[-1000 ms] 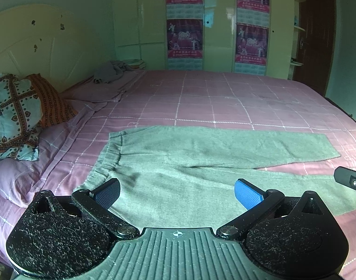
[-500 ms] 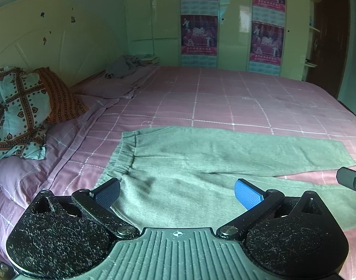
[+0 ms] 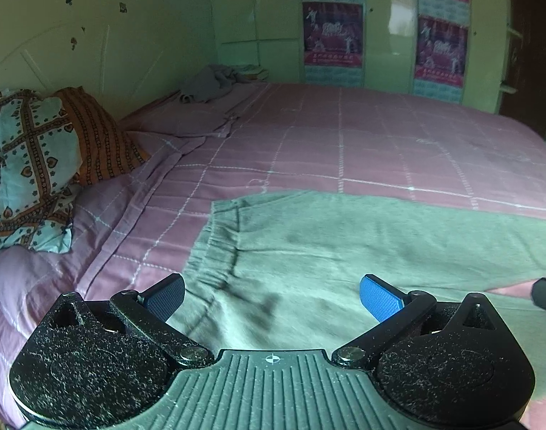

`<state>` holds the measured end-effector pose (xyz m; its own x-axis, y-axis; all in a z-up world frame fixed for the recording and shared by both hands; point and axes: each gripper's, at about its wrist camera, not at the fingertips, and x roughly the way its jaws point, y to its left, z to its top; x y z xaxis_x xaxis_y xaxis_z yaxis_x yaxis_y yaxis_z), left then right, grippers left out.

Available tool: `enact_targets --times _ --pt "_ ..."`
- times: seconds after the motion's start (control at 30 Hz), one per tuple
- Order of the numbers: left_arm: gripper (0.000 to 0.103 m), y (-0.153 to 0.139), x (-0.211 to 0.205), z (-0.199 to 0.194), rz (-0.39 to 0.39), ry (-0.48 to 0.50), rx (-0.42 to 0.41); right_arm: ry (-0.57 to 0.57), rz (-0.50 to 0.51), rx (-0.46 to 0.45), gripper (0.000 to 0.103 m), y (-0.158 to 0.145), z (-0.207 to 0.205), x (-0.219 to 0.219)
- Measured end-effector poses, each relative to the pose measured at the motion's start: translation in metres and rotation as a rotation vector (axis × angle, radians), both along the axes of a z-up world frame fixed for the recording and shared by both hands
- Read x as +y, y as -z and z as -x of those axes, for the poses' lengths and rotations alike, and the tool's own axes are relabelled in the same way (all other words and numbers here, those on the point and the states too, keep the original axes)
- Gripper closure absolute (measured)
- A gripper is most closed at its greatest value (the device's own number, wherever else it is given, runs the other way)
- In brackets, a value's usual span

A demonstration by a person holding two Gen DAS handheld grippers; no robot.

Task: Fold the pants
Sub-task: 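Lower the left gripper onto the sweatpants waistband corner and close it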

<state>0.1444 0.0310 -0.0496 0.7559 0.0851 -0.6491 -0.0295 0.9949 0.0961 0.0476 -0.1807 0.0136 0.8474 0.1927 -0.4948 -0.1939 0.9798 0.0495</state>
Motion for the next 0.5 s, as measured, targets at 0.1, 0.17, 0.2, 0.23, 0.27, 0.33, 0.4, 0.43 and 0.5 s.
enact_targets --times 0.1,0.17,0.2,0.23,0.27,0.33,0.4,0.43,0.5 --pt "0.000 0.016 0.012 -0.035 -0.005 -0.027 0.036 -0.031 0.031 0.022 0.015 0.010 -0.026 0.006" --pt "0.000 0.027 0.023 -0.059 0.008 -0.045 0.062 -0.046 0.034 0.041 0.017 0.016 -0.045 0.007" --pt "0.000 0.032 0.027 -0.070 0.007 -0.057 0.074 -0.053 0.030 0.050 0.018 0.019 -0.054 0.008" --pt "0.000 0.038 0.032 -0.081 0.008 -0.066 0.084 -0.062 0.028 0.056 0.019 0.022 -0.063 0.008" --pt "0.000 0.044 0.036 -0.092 -0.001 -0.078 0.084 -0.070 0.027 0.063 0.020 0.026 -0.072 0.009" --pt "0.000 0.055 0.043 -0.113 -0.018 -0.083 0.097 -0.081 0.045 0.080 0.020 0.034 -0.090 0.011" --pt "0.000 0.067 0.050 -0.136 -0.012 -0.088 0.134 -0.097 0.056 0.104 0.021 0.043 -0.109 0.013" --pt "0.000 0.073 0.054 -0.145 -0.010 -0.100 0.147 -0.100 0.060 0.120 0.021 0.048 -0.118 0.014" --pt "0.000 0.082 0.063 -0.162 -0.006 -0.115 0.155 -0.101 0.063 0.135 0.020 0.054 -0.131 0.015"
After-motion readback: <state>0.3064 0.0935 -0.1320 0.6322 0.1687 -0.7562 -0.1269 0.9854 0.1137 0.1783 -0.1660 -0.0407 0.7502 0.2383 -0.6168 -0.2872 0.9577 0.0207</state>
